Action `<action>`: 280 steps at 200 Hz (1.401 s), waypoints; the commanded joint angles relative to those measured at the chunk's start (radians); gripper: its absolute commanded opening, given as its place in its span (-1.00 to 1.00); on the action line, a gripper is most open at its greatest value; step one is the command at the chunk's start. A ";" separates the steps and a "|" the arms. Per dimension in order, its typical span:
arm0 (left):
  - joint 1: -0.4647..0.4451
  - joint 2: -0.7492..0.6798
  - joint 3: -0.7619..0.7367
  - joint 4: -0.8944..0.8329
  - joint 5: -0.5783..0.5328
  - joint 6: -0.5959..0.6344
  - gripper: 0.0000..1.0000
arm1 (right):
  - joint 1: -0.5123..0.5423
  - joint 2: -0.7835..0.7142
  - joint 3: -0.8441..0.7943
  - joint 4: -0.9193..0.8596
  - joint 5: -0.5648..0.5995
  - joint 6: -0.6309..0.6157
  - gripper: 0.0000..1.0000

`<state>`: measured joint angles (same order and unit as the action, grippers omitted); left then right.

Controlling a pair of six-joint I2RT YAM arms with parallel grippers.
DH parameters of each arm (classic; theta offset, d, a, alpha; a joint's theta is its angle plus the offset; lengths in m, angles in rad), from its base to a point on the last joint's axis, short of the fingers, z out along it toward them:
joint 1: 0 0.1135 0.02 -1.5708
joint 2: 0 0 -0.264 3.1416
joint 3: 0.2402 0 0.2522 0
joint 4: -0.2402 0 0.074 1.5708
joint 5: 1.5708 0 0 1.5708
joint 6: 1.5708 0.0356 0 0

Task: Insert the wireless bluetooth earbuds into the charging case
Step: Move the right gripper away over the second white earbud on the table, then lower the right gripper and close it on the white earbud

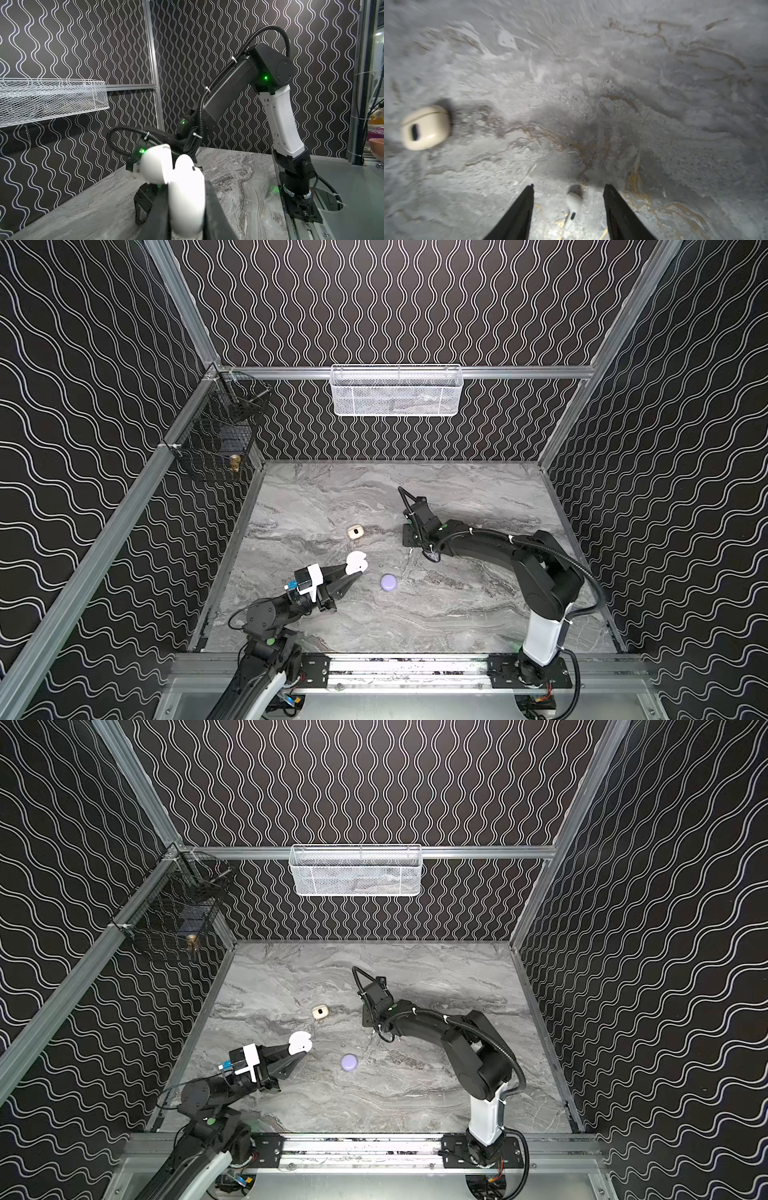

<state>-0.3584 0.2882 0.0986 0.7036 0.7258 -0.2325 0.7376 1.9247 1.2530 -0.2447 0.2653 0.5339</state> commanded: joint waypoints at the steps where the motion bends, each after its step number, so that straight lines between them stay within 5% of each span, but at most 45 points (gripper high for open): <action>1: -0.001 -0.009 0.010 -0.006 -0.003 0.013 -1.00 | 0.000 0.038 0.047 -0.129 0.025 -0.002 0.14; 149: 0.000 0.005 0.020 0.007 0.002 0.009 -1.00 | 0.004 0.132 0.172 -0.243 -0.039 -0.003 -0.02; 204: 0.000 -0.110 0.062 -0.224 -0.066 0.085 -1.00 | 0.013 0.153 0.183 -0.257 -0.056 0.009 -0.10; 280: -0.001 -0.108 0.087 -0.290 -0.100 0.097 -1.00 | 0.023 0.138 0.173 -0.291 -0.066 0.018 -0.19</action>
<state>-0.3584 0.1703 0.1631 0.4461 0.6586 -0.1558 0.7582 2.0674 1.4246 -0.4889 0.2199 0.5343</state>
